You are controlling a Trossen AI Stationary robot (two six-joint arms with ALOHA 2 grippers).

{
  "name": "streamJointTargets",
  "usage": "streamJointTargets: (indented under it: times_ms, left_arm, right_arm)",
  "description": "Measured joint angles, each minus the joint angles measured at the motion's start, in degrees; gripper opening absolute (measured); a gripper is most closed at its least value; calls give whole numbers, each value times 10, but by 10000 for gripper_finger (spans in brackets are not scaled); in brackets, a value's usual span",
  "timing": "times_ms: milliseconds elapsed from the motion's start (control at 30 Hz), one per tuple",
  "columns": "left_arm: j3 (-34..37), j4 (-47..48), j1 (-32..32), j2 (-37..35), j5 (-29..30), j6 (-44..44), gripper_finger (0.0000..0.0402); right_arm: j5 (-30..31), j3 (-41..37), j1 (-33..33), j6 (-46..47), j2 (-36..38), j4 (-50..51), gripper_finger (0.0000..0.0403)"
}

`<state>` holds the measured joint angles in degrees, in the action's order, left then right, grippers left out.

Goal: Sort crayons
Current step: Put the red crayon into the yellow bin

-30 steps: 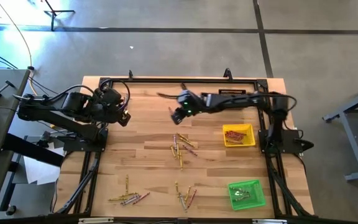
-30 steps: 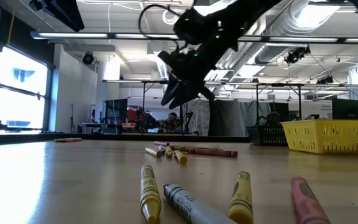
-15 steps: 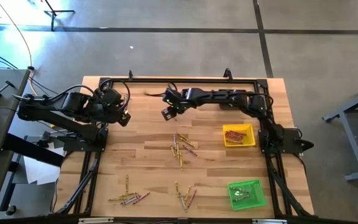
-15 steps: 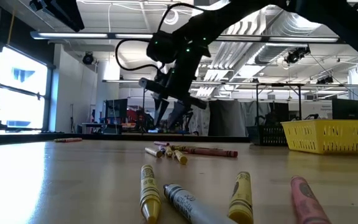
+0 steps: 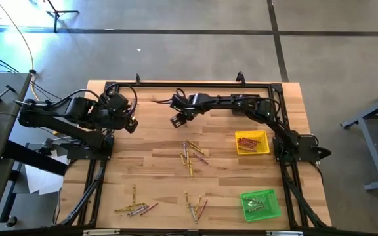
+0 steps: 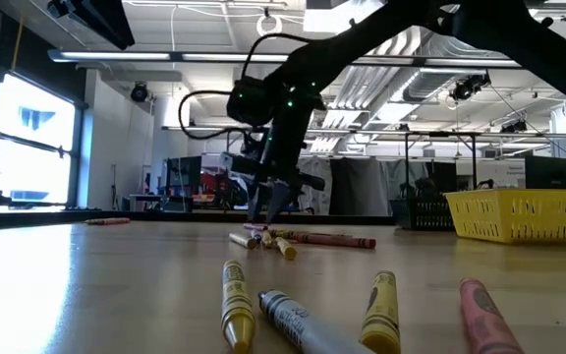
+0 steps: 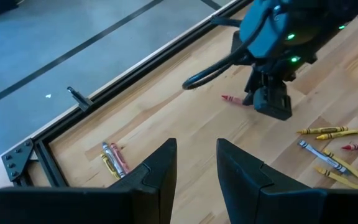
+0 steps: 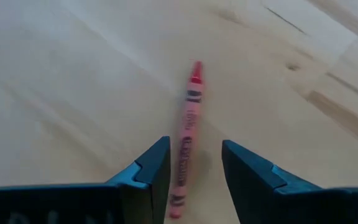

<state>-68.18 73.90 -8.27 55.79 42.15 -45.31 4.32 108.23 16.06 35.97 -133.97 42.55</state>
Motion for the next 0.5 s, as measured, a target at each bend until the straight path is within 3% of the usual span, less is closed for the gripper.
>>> streamJointTargets:
  times_ms: [500]
  left_arm:
    - [0,-6,0,0,1,0,99]
  right_arm:
    - [-2,-1,9,-39,-2,30,129]
